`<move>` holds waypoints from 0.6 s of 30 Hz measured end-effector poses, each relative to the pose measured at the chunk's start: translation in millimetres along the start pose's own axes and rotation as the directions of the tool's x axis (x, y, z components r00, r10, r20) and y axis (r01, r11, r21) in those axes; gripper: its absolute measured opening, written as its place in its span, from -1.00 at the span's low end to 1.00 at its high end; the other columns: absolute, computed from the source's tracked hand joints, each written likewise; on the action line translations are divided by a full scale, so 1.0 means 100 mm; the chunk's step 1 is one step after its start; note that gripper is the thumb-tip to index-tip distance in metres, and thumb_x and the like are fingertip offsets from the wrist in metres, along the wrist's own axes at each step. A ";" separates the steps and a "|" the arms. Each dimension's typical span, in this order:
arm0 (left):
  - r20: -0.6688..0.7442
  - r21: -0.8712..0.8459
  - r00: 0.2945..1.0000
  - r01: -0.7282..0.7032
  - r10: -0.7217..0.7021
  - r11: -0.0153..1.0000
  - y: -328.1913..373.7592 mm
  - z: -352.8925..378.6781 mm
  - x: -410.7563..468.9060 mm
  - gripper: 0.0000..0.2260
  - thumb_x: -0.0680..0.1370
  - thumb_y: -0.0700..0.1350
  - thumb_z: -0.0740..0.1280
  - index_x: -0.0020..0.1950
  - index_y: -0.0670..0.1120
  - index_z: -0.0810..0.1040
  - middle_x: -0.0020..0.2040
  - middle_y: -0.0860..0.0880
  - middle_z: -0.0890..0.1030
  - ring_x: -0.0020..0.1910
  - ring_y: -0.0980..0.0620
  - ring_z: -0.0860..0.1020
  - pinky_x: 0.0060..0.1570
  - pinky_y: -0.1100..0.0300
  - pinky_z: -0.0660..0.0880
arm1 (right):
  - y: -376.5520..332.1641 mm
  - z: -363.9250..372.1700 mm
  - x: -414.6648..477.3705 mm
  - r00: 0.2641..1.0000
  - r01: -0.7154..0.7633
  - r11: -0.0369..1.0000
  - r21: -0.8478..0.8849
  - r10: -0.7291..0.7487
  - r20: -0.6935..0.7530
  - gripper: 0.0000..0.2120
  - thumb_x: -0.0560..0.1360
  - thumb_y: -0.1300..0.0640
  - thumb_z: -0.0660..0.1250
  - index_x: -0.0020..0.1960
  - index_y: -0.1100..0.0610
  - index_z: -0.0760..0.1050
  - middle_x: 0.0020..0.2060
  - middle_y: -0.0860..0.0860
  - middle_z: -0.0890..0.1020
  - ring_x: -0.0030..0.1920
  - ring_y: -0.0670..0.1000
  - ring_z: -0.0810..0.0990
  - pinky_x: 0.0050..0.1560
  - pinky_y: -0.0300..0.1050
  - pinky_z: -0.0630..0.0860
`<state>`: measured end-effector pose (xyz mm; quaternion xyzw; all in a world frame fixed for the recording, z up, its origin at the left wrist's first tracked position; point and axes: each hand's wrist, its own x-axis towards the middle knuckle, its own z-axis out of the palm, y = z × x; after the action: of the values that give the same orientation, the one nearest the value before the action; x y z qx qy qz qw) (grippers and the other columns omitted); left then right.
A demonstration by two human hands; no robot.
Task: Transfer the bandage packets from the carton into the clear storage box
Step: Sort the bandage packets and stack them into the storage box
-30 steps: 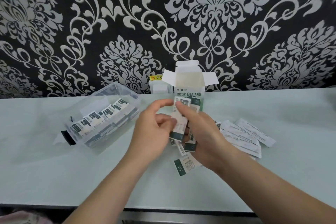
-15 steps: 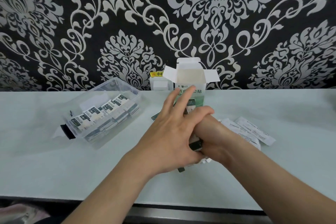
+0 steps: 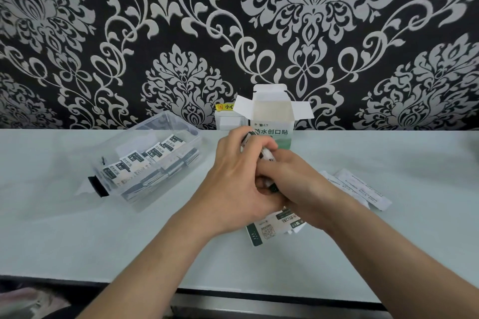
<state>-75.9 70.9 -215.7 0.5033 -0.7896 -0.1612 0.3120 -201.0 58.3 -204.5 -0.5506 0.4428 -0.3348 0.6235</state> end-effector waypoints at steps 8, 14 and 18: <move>-0.112 -0.009 0.991 0.074 -0.075 0.997 -0.07 -0.10 0.02 -0.49 0.18 0.06 0.38 0.12 0.18 0.41 0.13 0.16 0.27 0.12 0.06 0.42 -0.07 0.26 0.47 | 0.04 0.02 0.01 0.997 0.069 0.994 -0.089 -0.067 0.023 -0.72 0.64 0.15 0.15 -0.04 0.36 0.48 -0.30 0.09 0.53 -0.27 0.03 0.50 -0.18 -0.09 0.49; 0.191 -0.144 0.980 0.090 -0.062 0.985 -0.15 -0.38 0.07 -0.58 0.28 0.22 0.49 0.08 0.16 0.55 0.05 0.15 0.43 -0.03 0.24 0.49 -0.06 0.39 0.43 | -0.02 -0.23 -0.03 0.923 -0.101 0.990 0.102 0.055 0.382 -0.67 0.66 0.13 0.10 -0.26 0.11 0.41 -0.48 -0.03 0.33 -0.48 -0.09 0.11 -0.48 -0.29 0.07; -0.001 -0.520 0.999 0.044 -0.052 0.853 -0.13 -0.43 0.04 -0.87 0.45 0.01 0.42 -0.08 0.00 0.68 -0.37 0.00 0.58 -0.44 0.13 0.49 -0.35 0.33 0.40 | 0.00 -0.25 0.01 0.762 -0.281 0.901 0.331 0.000 0.648 -0.69 0.61 0.08 0.08 0.05 0.17 0.56 -0.47 -0.05 0.35 -0.53 -0.13 0.07 -0.53 -0.35 0.12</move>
<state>-40.1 63.9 -189.2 0.4212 -0.7014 -0.3723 0.4382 -223.6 47.5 -205.1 -0.4522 0.1675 -0.1658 0.8602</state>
